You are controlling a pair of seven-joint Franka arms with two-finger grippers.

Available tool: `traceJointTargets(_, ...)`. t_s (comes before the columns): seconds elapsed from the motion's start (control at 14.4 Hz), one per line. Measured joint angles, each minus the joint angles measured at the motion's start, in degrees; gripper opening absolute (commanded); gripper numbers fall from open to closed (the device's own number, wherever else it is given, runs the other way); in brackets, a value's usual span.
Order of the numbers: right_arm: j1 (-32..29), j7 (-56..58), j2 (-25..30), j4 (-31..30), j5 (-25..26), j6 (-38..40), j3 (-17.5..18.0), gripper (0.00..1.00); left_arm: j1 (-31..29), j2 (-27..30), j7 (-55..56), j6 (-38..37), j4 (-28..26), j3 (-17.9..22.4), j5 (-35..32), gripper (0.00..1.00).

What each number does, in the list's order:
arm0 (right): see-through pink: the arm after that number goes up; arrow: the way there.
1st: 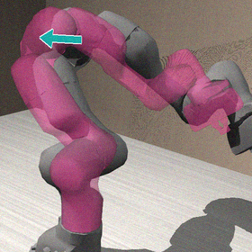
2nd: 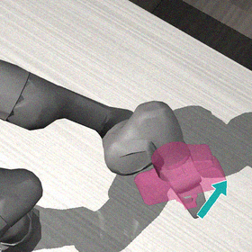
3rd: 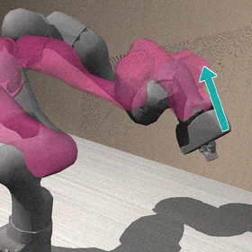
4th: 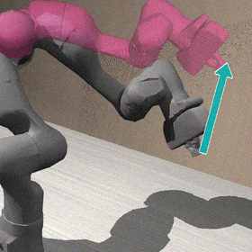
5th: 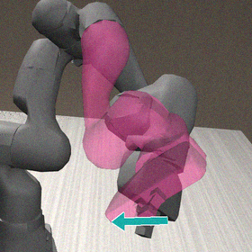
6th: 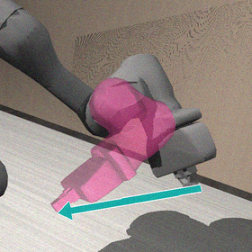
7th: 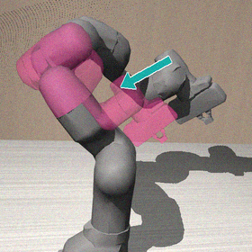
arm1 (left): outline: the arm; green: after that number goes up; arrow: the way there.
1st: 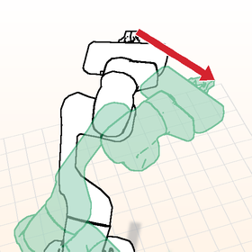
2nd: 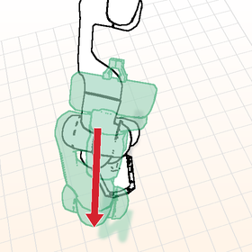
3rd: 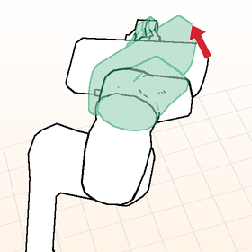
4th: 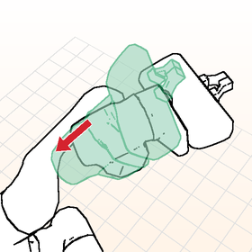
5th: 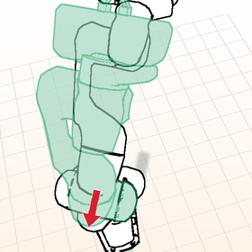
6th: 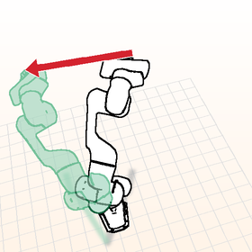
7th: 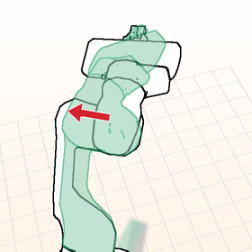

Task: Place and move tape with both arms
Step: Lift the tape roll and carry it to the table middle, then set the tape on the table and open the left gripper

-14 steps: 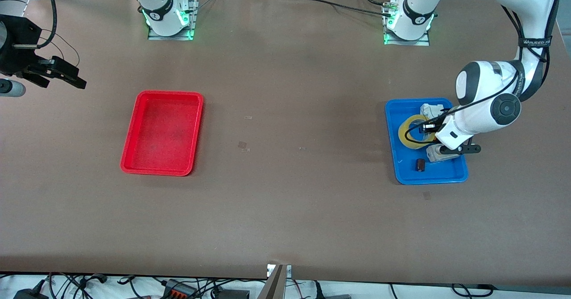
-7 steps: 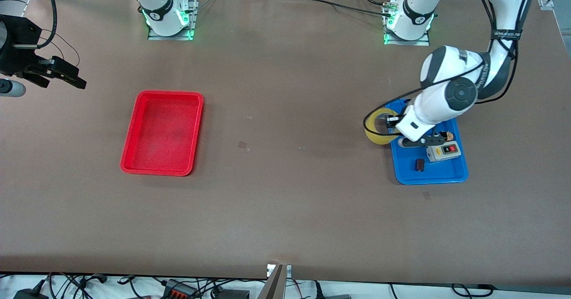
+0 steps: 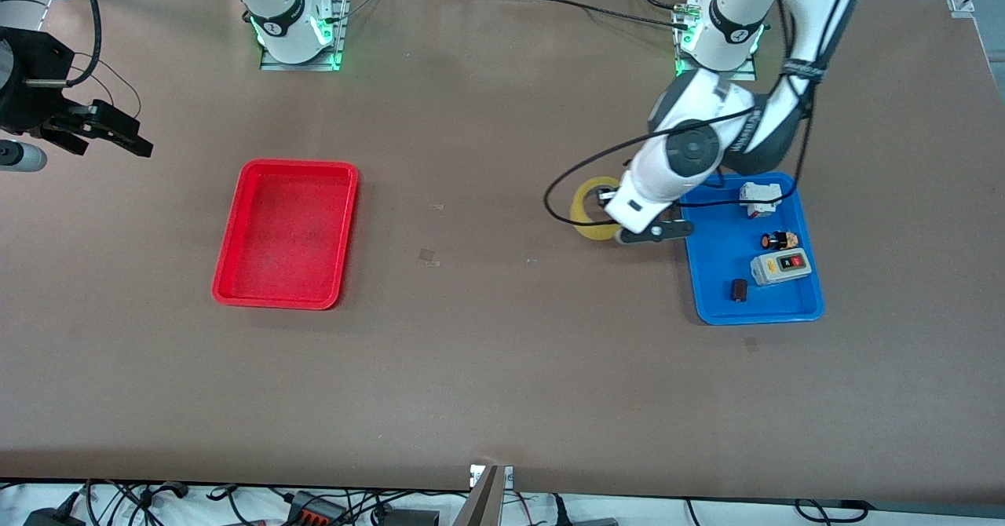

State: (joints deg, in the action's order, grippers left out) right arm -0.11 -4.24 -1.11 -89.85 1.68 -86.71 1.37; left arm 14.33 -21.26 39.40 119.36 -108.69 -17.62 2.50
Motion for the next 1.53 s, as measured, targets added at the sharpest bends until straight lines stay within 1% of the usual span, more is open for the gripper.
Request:
traceJointTargets(0.28,0.0,0.0,0.0,0.0,0.0,0.0,0.0,0.98,6.6,-7.4,7.6,0.1,7.2,0.1,-0.1,0.20)
traceJointTargets(0.56,0.0,0.0,-0.1,0.0,0.0,0.0,0.0,0.98,12.5,-16.3,16.2,0.2,15.9,0.1,-3.4,0.20)
traceJointTargets(0.76,0.0,0.0,-0.2,0.0,0.0,0.0,0.0,0.98,15.9,-22.1,20.4,0.4,21.7,0.2,-4.4,0.21)
traceJointTargets(0.83,0.0,0.0,-0.4,0.0,0.0,-0.1,0.0,0.98,16.4,-23.2,21.4,0.5,22.9,0.3,-4.5,0.25)
traceJointTargets(0.97,0.0,0.0,-0.8,0.0,0.0,-0.1,0.0,0.98,16.9,-24.6,22.7,1.5,24.5,0.3,-4.5,0.44)
traceJointTargets(1.04,0.1,0.0,-1.1,0.0,0.0,-0.1,0.1,0.98,17.1,-25.0,23.0,1.8,25.0,0.3,-4.5,0.56)
traceJointTargets(1.11,0.3,0.0,-1.4,0.0,0.0,-0.2,0.1,0.98,17.3,-25.2,23.2,2.0,25.3,0.4,-4.5,0.61)
traceJointTargets(1.18,0.5,0.0,-1.7,0.0,0.0,-0.2,0.2,0.98,17.4,-25.2,23.3,2.1,25.4,0.5,-4.5,0.69)
traceJointTargets(1.32,1.2,0.0,-2.1,0.0,-0.1,-0.7,0.2,0.98,17.5,-25.2,23.4,2.1,25.6,0.5,-4.5,0.93)
traceJointTargets(1.39,1.6,-0.1,-2.4,0.0,-0.1,-0.9,0.2,0.98,17.4,-25.2,23.5,2.1,25.8,0.6,-4.5,1.00)
traceJointTargets(1.53,2.6,-0.1,-3.1,0.0,-0.1,-1.3,0.3,0.98,17.1,-24.9,23.5,1.1,26.6,1.0,-4.5,1.00)
